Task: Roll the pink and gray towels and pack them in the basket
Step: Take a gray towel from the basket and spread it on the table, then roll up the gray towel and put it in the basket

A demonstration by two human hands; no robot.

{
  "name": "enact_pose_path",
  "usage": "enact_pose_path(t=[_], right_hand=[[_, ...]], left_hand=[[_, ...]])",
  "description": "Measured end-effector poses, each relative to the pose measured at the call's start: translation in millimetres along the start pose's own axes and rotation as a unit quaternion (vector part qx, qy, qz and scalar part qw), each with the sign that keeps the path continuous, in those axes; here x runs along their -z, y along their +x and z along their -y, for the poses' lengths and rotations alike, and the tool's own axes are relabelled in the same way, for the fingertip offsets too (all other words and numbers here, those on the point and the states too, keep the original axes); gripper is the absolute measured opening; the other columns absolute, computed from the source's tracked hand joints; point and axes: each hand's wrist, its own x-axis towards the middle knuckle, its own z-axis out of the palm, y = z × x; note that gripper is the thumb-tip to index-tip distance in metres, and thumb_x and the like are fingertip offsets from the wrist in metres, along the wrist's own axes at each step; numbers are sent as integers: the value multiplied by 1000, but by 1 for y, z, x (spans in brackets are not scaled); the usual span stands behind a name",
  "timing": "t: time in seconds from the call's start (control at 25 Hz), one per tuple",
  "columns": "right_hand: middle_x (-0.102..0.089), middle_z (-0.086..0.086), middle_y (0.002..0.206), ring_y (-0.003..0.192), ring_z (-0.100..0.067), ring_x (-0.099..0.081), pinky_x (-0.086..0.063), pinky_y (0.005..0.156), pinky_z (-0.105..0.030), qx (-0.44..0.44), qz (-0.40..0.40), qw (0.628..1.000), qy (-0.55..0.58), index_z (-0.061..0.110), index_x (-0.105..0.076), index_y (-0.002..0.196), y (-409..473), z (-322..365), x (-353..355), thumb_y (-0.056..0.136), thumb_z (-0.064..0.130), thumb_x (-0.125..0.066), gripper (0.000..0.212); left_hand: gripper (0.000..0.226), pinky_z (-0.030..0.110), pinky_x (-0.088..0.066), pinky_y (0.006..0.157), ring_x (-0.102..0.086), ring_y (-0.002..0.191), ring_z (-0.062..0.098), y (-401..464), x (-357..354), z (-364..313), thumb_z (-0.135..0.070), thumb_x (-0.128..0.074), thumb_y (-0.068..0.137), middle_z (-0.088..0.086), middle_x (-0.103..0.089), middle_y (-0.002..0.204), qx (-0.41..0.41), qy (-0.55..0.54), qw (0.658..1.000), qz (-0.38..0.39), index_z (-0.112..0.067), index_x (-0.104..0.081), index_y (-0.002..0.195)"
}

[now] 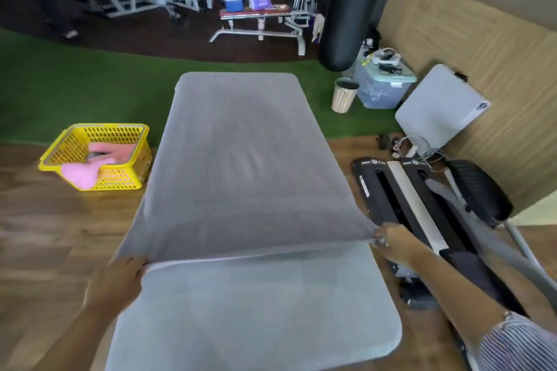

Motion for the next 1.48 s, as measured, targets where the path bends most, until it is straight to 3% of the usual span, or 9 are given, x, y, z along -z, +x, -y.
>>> enact_pose_path(t=[0.2, 0.44, 0.6, 0.72, 0.84, 0.92, 1.16, 1.28, 1.48], right_hand=[[-53, -9, 91, 82, -22, -50, -29, 67, -22, -31, 70, 997, 15, 6, -61, 97, -9, 0, -61, 91, 7, -42, 20], [-64, -13, 105, 97, -30, -59, -43, 80, -27, -66, 69, 994, 53, 6, -67, 100, -33, -10, -85, 90, 8, -50, 20], [-64, -4, 84, 83, -25, -59, -38, 71, -23, -70, 68, 992, 76, 16, -69, 77, -59, -4, -93, 85, 4, -55, 20], [-45, 12, 65, 69, -17, -51, -32, 65, -22, -47, 52, 994, 81, 29, -49, 56, -65, 2, -97, 83, 9, -61, 36], [-47, 6, 76, 75, -17, -51, -38, 72, -26, -32, 28, 995, 91, 12, -67, 81, -67, 8, -101, 83, 8, -62, 7], [-49, 4, 80, 79, -23, -56, -41, 77, -29, -41, 13, 994, 105, 7, -69, 90, -70, 6, -108, 83, 4, -61, 10], [-51, 13, 73, 70, -13, -54, -35, 68, -19, -60, 45, 989, 128, 23, -64, 80, -87, 7, -102, 84, 14, -64, 10], [-55, 6, 81, 70, -12, -54, -36, 68, -19, -71, 26, 988, 137, 15, -70, 88, -95, 6, -105, 83, 13, -65, 7], [-62, -3, 83, 70, -16, -53, -36, 69, -21, -74, -22, 984, 158, 2, -71, 93, -103, 4, -108, 83, 2, -62, 13]], left_hand=[[20, 45, -49, 58, -68, 61, 32, -45, -2, -9, -13, -81, 70, 5, -72, 81, 34, 30, 999, 1, -26, -74, 84], [24, 46, -49, 54, -68, 62, 32, -78, -13, -3, -5, -65, 78, 2, -71, 83, 4, 33, 998, -45, -26, -73, 86], [30, 42, -46, 49, -65, 55, 33, -101, -15, 1, -10, -46, 66, 5, -68, 73, -58, 44, 992, -100, -20, -71, 80], [30, 41, -46, 51, -65, 60, 33, -104, -17, -5, -19, -40, 75, 5, -66, 72, -104, 24, 985, -135, -15, -70, 77], [33, 44, -51, 64, -68, 72, 28, -102, -27, -16, -28, -40, 80, 2, -68, 84, -150, -2, 980, -129, -17, -69, 86], [32, 45, -50, 64, -67, 74, 27, -102, -30, -21, -26, -39, 81, 0, -67, 82, -124, -17, 985, -120, -17, -69, 84], [29, 39, -46, 60, -61, 80, 22, -132, -32, -8, -25, -40, 82, -2, -63, 77, -113, -52, 986, -112, -19, -68, 82], [25, 37, -44, 66, -51, 87, 17, -135, -34, -1, -29, -41, 85, -3, -63, 84, -124, -80, 983, -112, -20, -64, 88], [31, 43, -43, 72, -64, 81, 26, -137, -35, -3, -28, -38, 86, -4, -65, 83, -75, -57, 988, -121, -21, -68, 88]])
